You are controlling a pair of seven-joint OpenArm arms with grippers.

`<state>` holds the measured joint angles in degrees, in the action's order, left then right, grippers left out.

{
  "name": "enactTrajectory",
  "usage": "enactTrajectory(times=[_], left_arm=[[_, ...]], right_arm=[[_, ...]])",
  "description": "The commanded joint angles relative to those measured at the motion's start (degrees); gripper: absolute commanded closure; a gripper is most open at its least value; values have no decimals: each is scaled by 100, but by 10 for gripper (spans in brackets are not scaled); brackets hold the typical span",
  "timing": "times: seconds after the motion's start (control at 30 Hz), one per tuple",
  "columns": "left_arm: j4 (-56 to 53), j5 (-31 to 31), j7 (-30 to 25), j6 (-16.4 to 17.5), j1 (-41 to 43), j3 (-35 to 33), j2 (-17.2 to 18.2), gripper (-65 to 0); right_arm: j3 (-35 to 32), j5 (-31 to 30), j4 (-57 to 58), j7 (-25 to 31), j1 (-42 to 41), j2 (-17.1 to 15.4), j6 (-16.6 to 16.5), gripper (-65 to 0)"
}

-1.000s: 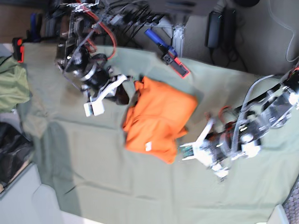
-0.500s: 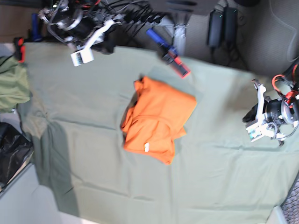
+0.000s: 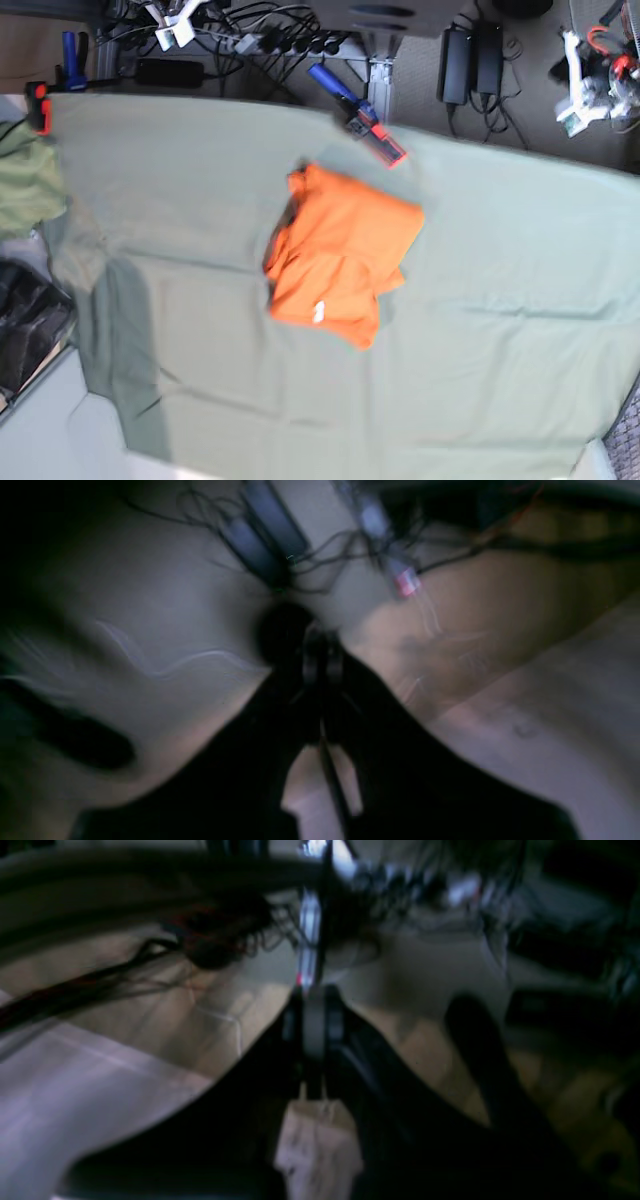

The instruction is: Fold the T-shirt properly

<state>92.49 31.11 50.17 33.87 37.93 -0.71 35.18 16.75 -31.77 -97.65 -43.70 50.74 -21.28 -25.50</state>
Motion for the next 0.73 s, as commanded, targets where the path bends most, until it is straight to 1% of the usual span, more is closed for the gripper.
enactTrajectory(times=[0.0,0.07,0.13,0.2,0.3,0.4,0.5,0.53,0.63,0.7], left_arm=[[-387,-2,-125,24,-22,42,-20,0],[-1364,-81,-509,24,-195,39,-210,0],[-2288,-164,-717,22,-479,33,-391,0],[-3123,-293,-710,20,-835,28,-581,0],[-4247,-369,-713,17,-1408,17,-837,0],[-5241,-498,-828,-44,-2061,-251,-1016,0],[-5954,-920,-1246,-393,-2623,-914,-1172,0],[-6102,-1060,-1300,-540,-2769,-1178,-1233,0],[-6319,-1167,-1314,-933,-3080,-1827,-1421,0],[-6341,-1169,-1320,-1088,-3211,-2004,-1541,0]], right_arm=[[37,-13,175,20,2,-63,-636,0],[37,46,699,20,-175,-63,-634,0],[37,260,1231,20,-411,-63,-621,0],[37,424,1759,13,-662,-63,-623,0],[37,505,2533,-4,-1051,-59,-621,0],[37,531,3272,-4,-1497,-46,-616,0],[37,549,3915,-96,-1996,-46,-603,0],[37,564,4089,-188,-2153,-46,-579,0],[37,586,4452,-323,-2553,-46,-579,0],[37,553,4531,-299,-2743,-42,-579,0]])
